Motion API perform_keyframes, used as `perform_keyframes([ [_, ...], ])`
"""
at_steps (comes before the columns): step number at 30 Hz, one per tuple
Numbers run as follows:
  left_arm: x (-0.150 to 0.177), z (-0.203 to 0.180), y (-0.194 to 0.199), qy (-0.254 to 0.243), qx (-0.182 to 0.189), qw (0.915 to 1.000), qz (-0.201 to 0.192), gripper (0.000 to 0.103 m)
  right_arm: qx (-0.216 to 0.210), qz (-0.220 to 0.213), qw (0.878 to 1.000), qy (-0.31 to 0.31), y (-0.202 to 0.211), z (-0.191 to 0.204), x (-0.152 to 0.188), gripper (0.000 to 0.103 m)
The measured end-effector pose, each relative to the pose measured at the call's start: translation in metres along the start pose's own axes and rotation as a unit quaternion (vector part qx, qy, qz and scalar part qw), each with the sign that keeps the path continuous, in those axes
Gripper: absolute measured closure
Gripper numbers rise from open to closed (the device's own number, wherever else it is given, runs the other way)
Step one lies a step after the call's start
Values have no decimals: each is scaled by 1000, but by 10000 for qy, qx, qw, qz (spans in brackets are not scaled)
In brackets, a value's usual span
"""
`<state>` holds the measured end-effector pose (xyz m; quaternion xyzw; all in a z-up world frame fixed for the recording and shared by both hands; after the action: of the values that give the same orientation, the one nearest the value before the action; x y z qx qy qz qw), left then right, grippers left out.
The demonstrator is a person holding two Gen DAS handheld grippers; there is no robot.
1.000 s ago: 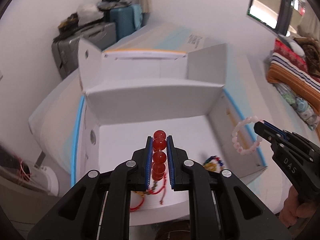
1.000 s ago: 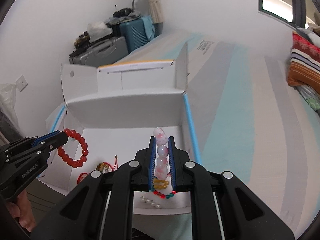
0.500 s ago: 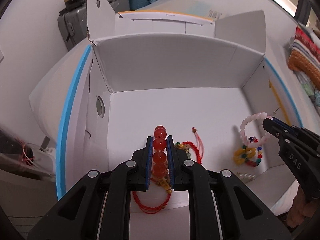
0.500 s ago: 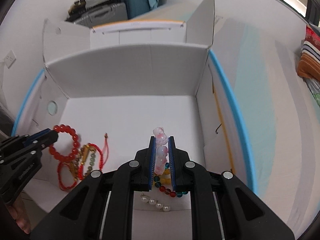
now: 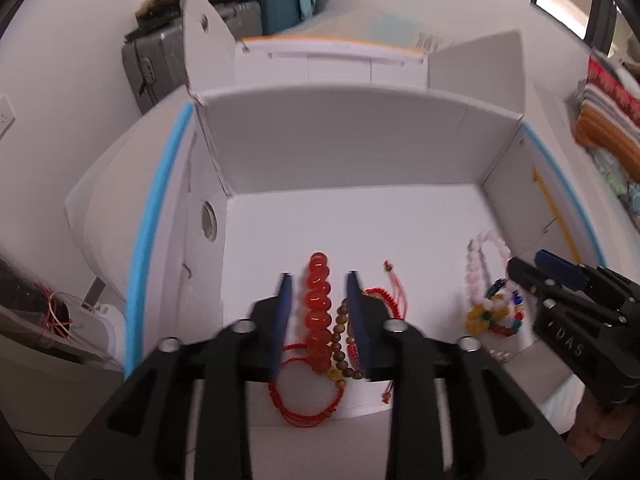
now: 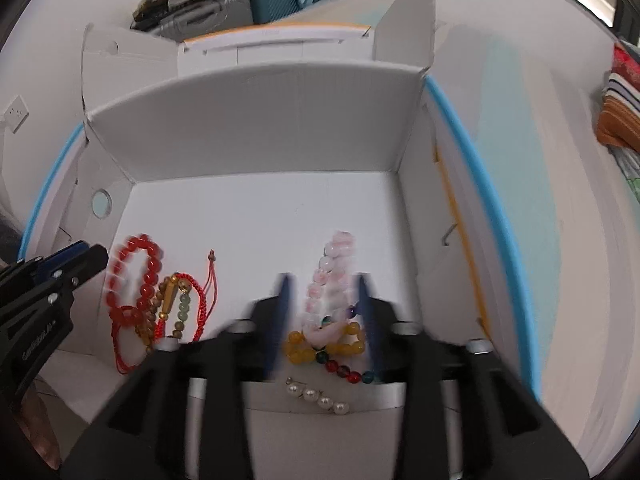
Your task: Organize jewelry
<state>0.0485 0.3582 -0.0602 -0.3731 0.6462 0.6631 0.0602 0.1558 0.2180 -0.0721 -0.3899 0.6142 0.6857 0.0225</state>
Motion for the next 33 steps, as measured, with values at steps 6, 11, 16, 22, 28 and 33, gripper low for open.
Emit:
perform_keyframes([
  [6,7,-8,47,82,72,9975,-698,23,-133,-606,9977,-279,45,-20,-2,28],
  [11,21,-16,87,109,23,9917,-1284,6,-97,-1072,9932,-448,76,-34,7,11],
  [16,39,-18,103,129,27,9886,-1499,6,152,-1385,9885,-584,97,-48,31,8],
  [22,52,-14,100,166,-20,9890,-1473,6,385,-1578,9850,-574,104,-52,55,8],
  [28,64,-16,95,106,-41,9900,-1405,6,445,-1591,9851,-482,100,-47,68,8],
  [33,67,-19,94,39,-65,9903,-1390,6,443,-1583,9854,-443,99,-44,71,8],
])
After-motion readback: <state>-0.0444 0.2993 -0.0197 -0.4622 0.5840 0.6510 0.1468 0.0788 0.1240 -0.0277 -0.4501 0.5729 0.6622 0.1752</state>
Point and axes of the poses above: each gripper's, at about its wrist camera, not at the fingertips, and y roughly against the way its jaws point, z to its left, x to its underside, the point moved 8 cm from there along -y, roughly the way its jaws point, and after that the axes turned 6 degrees about x, right-handed, at the moved point
